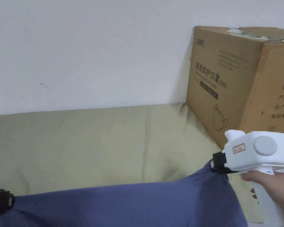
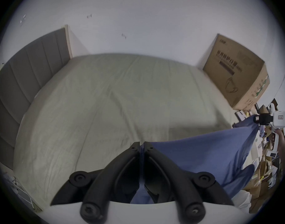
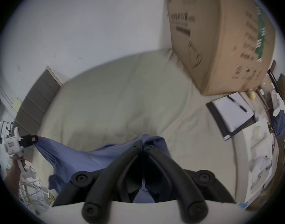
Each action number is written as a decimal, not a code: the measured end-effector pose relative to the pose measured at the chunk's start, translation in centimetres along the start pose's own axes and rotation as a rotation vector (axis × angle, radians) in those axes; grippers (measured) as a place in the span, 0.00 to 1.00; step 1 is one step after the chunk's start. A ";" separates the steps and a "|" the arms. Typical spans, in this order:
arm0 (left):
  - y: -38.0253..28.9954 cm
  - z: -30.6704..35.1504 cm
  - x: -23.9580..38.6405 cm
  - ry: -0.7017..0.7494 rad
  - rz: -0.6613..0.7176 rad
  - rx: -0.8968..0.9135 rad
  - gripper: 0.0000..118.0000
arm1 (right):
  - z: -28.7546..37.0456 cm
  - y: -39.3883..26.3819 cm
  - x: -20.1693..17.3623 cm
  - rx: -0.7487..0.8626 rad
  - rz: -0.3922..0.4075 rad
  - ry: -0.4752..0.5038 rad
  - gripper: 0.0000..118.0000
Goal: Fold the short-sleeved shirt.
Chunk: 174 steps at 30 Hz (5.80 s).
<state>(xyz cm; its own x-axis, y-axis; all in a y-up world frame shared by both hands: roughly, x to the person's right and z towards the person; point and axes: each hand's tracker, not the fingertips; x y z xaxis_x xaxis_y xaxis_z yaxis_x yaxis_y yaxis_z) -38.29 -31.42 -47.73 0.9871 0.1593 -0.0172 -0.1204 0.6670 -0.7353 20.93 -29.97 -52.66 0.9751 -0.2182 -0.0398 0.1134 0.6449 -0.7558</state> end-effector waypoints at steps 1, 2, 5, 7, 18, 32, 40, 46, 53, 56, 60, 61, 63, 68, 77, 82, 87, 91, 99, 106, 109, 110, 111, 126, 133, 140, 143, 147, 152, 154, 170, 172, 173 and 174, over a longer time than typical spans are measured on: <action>0.3 1.6 0.2 -0.010 -0.002 0.021 0.02 | 2.3 0.3 -0.1 0.022 -0.011 0.006 0.00; 0.8 3.8 0.6 -0.019 -0.009 0.044 0.02 | 4.9 0.7 -0.3 0.039 -0.011 0.022 0.00; 2.3 9.1 1.7 -0.027 -0.040 0.124 0.02 | 10.9 1.6 -1.4 0.108 0.036 0.025 0.00; 3.5 12.6 2.4 -0.035 -0.055 0.173 0.02 | 15.0 2.3 -2.4 0.172 0.074 0.008 0.00; 12.4 24.5 5.4 -0.009 -0.131 0.391 0.02 | 28.2 11.0 -7.0 0.393 0.076 -0.001 0.00; 27.9 20.4 5.3 0.029 -0.057 0.544 0.02 | 25.3 27.6 -13.1 0.583 0.189 -0.136 0.00; 34.7 13.0 5.4 0.101 -0.053 0.571 0.02 | 18.8 33.7 -15.2 0.636 0.235 -0.210 0.00; 33.7 6.3 4.2 0.109 -0.029 0.552 0.02 | 12.4 30.5 -15.9 0.615 0.284 -0.233 0.00; 21.0 -8.1 2.6 0.046 0.048 0.244 0.02 | -5.2 18.5 -10.4 0.312 0.152 -0.172 0.00; 12.7 -13.0 2.1 0.014 0.057 0.097 0.02 | -11.8 9.6 -7.7 0.124 0.098 -0.150 0.00; 1.2 -14.6 2.1 0.016 0.075 -0.039 0.02 | -15.1 -2.9 -5.0 -0.060 0.071 -0.170 0.00; -0.8 -14.6 1.5 0.011 0.074 -0.069 0.02 | -14.8 -5.6 -4.6 -0.094 0.065 -0.145 0.00; -5.2 -13.0 1.0 -0.004 0.066 -0.106 0.02 | -12.9 -10.2 -4.0 -0.149 0.087 -0.120 0.00; -12.8 -6.6 0.0 -0.016 0.073 -0.167 0.02 | -5.2 -17.4 -2.2 -0.220 0.157 -0.066 0.00; -21.5 2.7 -3.3 0.009 0.102 -0.204 0.02 | 4.2 -25.6 2.1 -0.317 0.110 -0.060 0.00; -24.6 5.6 -3.4 -0.011 0.057 -0.224 0.02 | 6.8 -28.4 3.4 -0.342 0.090 -0.093 0.00; -26.4 6.6 -2.4 0.011 -0.023 -0.231 0.02 | 6.5 -30.3 3.5 -0.359 0.073 -0.134 0.00; -26.8 6.3 -1.7 0.042 -0.047 -0.234 0.02 | 5.3 -30.5 2.3 -0.377 0.150 -0.184 0.03; -23.2 12.0 -2.7 -0.174 0.173 0.013 1.00 | 10.3 -28.5 1.0 -0.156 0.195 -0.171 0.92; -19.2 20.7 3.0 -0.240 0.102 0.363 1.00 | 19.8 -25.4 -4.8 0.367 0.053 -0.019 0.96; -20.2 22.7 6.7 -0.113 0.025 0.618 0.98 | 21.7 -26.5 -7.6 0.720 0.000 0.048 0.95; -20.6 23.0 7.7 -0.086 0.009 0.679 0.94 | 21.9 -26.8 -8.7 0.793 0.014 0.028 0.94; -21.0 23.3 8.3 -0.075 -0.008 0.734 0.88 | 22.1 -27.0 -9.7 0.843 0.032 0.003 0.91; -20.1 23.2 9.2 -0.004 -0.064 0.739 0.00 | 21.4 -25.8 -13.1 0.788 0.113 -0.035 0.00; -19.1 16.1 1.4 -0.064 -0.098 -0.192 0.00 | 19.1 -26.8 -12.0 0.523 0.204 0.008 0.00; -24.9 9.0 -3.6 0.011 0.054 -0.305 0.42 | 15.7 -28.7 -11.1 0.337 0.197 -0.006 0.00; -26.6 7.1 -3.5 -0.031 0.009 -0.305 0.98 | 15.0 -28.6 -10.8 0.305 0.182 0.004 0.00; -27.7 4.6 -2.9 0.012 -0.029 -0.339 0.97 | 14.8 -27.8 -10.7 0.296 0.196 -0.013 0.00; -27.8 4.6 -1.6 0.058 -0.081 -0.307 0.48 | 14.7 -27.4 -10.3 0.287 0.189 -0.021 0.00; -27.7 5.8 -0.7 0.081 -0.117 -0.257 0.11 | 14.7 -27.3 -9.5 0.281 0.175 -0.013 0.00; -26.5 8.8 -0.1 -0.009 0.077 -0.119 0.02 | 8.0 -29.6 4.9 -0.238 -0.091 0.012 0.97; -26.4 8.9 0.0 -0.006 0.081 -0.118 0.02 | 6.6 -30.4 5.0 -0.289 -0.085 -0.053 0.92; -26.3 9.0 0.2 0.000 0.078 -0.122 0.02 | 6.0 -30.7 5.0 -0.329 -0.081 -0.083 0.92; -26.3 9.0 0.3 0.006 0.072 -0.129 0.02 | 5.4 -31.0 5.0 -0.346 -0.070 -0.085 0.92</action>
<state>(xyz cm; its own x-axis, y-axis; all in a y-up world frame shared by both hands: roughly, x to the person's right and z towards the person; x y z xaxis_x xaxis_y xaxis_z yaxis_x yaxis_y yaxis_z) -35.74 -42.38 -22.34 0.9771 0.1984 -0.0769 -0.1767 0.5549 -0.8129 23.29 -47.06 -25.86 0.9812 -0.1822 0.0634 0.1236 0.3412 -0.9318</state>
